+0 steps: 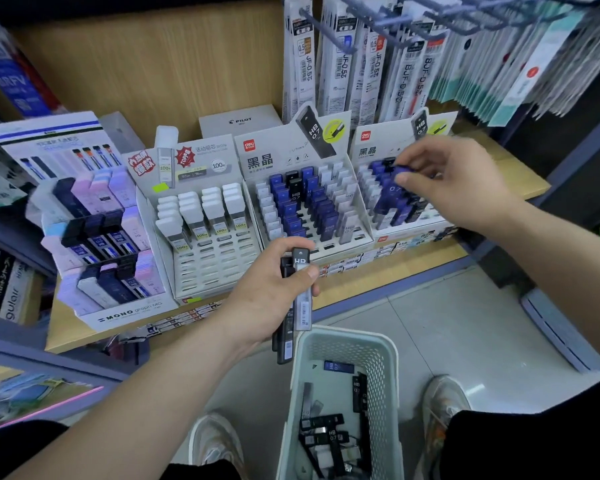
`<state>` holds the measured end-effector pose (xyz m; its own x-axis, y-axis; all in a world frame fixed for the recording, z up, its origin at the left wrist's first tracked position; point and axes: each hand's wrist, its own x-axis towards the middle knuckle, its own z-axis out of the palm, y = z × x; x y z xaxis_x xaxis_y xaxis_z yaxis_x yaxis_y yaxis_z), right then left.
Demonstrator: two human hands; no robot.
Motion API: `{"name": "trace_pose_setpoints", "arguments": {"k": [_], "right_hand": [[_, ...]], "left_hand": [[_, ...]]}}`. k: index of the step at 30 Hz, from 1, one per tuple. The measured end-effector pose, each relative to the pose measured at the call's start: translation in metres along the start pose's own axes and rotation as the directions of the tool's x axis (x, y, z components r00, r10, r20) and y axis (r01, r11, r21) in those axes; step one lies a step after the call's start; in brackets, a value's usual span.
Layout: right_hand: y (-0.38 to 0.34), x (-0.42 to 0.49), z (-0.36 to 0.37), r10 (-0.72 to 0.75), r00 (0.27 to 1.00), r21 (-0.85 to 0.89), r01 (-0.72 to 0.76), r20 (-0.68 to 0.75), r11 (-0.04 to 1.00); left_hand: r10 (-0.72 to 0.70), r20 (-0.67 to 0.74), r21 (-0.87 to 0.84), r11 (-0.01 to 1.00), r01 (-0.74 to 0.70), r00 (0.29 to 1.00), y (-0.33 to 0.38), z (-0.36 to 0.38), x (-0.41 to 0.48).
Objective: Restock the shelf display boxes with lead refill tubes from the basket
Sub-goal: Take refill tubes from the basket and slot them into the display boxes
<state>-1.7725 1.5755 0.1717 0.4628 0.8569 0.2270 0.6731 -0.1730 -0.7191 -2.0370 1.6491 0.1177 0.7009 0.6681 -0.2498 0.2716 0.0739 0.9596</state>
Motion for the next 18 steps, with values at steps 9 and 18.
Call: {"name": "trace_pose_setpoints", "arguments": {"k": [9, 18], "right_hand": [[0.068, 0.007, -0.060, 0.131, 0.978, -0.117, -0.151, -0.163, 0.982], [0.105, 0.031, -0.050, 0.112, 0.989, -0.210, -0.130, -0.097, 0.969]], "left_hand": [[0.011, 0.064, 0.084, 0.996, -0.017, 0.998, 0.025, 0.065, 0.044], [-0.037, 0.064, 0.060, 0.998, 0.034, 0.997, 0.027, 0.095, 0.079]]}}
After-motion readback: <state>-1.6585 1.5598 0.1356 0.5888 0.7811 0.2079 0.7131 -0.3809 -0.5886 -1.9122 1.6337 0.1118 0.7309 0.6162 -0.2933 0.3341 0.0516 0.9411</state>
